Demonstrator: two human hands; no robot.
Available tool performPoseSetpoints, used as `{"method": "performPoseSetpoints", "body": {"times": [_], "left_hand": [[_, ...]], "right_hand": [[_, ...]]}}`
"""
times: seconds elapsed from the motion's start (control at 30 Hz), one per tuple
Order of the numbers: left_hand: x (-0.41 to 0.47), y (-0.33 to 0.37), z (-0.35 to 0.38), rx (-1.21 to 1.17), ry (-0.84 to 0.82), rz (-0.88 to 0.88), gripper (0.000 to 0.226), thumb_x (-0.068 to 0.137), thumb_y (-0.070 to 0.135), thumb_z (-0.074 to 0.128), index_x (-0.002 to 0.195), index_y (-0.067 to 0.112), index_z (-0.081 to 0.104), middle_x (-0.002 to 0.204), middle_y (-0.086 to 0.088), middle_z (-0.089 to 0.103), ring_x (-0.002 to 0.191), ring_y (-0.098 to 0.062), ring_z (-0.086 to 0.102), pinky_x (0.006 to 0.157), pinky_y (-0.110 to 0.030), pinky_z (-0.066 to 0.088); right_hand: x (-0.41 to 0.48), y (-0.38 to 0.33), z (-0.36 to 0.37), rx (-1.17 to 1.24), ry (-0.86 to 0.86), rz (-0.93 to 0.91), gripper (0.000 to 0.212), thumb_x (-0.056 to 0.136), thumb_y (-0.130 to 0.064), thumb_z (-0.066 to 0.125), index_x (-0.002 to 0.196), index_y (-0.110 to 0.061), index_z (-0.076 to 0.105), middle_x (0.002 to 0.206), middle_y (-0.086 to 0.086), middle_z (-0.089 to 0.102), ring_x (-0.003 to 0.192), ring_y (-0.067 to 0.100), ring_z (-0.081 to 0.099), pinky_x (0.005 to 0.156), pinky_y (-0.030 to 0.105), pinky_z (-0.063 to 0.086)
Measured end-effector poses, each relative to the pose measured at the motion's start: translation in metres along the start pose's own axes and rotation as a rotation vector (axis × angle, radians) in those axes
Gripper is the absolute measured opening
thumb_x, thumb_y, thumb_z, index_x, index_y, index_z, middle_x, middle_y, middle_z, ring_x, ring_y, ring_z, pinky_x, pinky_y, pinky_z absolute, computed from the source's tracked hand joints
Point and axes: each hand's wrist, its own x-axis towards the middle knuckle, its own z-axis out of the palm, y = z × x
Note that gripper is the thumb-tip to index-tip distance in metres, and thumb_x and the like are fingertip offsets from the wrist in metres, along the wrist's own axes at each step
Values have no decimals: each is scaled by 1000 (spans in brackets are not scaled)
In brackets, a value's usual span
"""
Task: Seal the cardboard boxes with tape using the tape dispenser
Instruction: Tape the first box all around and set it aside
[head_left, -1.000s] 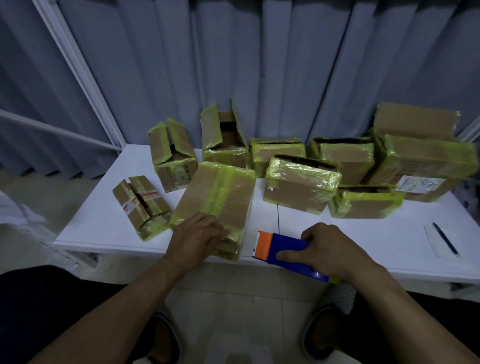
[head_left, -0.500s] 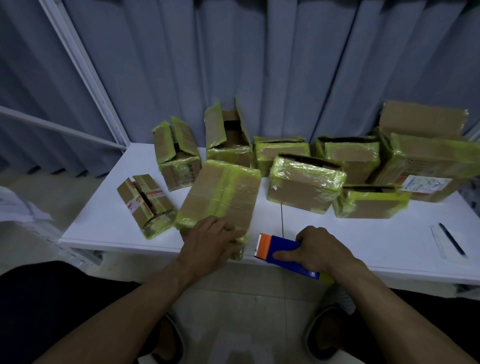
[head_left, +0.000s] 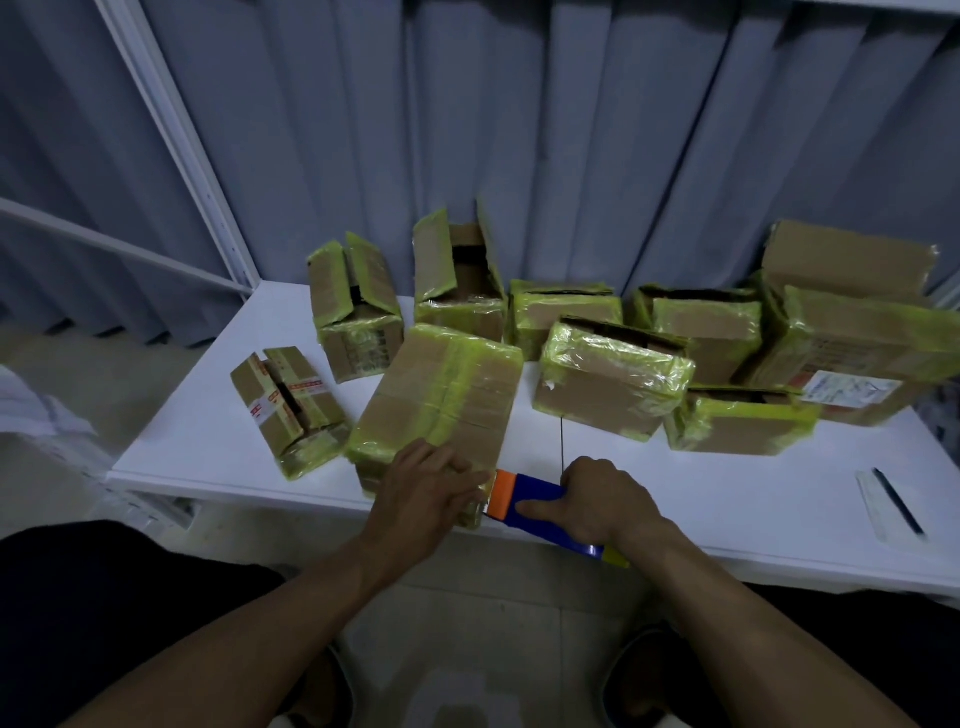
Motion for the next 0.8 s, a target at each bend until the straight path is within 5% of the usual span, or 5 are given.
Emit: {"method": "performPoseSetpoints", "body": {"times": [0.23,0.37,0.57,0.67,0.8], "left_hand": [[-1,3,-3,-11,27,38,17,88,32,69,104,31,76,98,7,66,89,-15,55,76,-27,39],[4,4,-3,-60,73,-93,42,79,64,67,107,33,75,100,11,64,92,-11,56,81,-29,47],[9,9,26,-47,-58,-205,46,86,59,45,127,40,54,141,9,53,142,-29,35,111,-70,19],[9,21,20,171,-86,-245,44,86,56,47,125,40,61,140,15,54,142,-26,35,113,-60,18],[23,12,-2,9,-46,-360,65,83,80,34,122,35,61,128,11,60,129,-22,50,108,-49,36]], "right_hand": [[-16,-13,16,-282,197,-71,60,88,-76,53,104,-19,63,99,1,68,87,22,68,72,32,50],[-14,-13,17,-206,138,-3,58,91,-75,50,93,-17,53,88,0,56,76,21,57,67,31,46],[-13,-1,4,-110,198,59,61,86,-80,52,84,-19,51,81,-3,54,73,21,60,69,34,54],[-14,6,2,-78,227,79,63,82,-83,52,75,-21,49,77,-4,57,70,19,62,69,35,57],[-19,10,1,11,241,87,67,80,-84,54,72,-18,56,71,-3,61,61,16,62,62,32,55]]}}
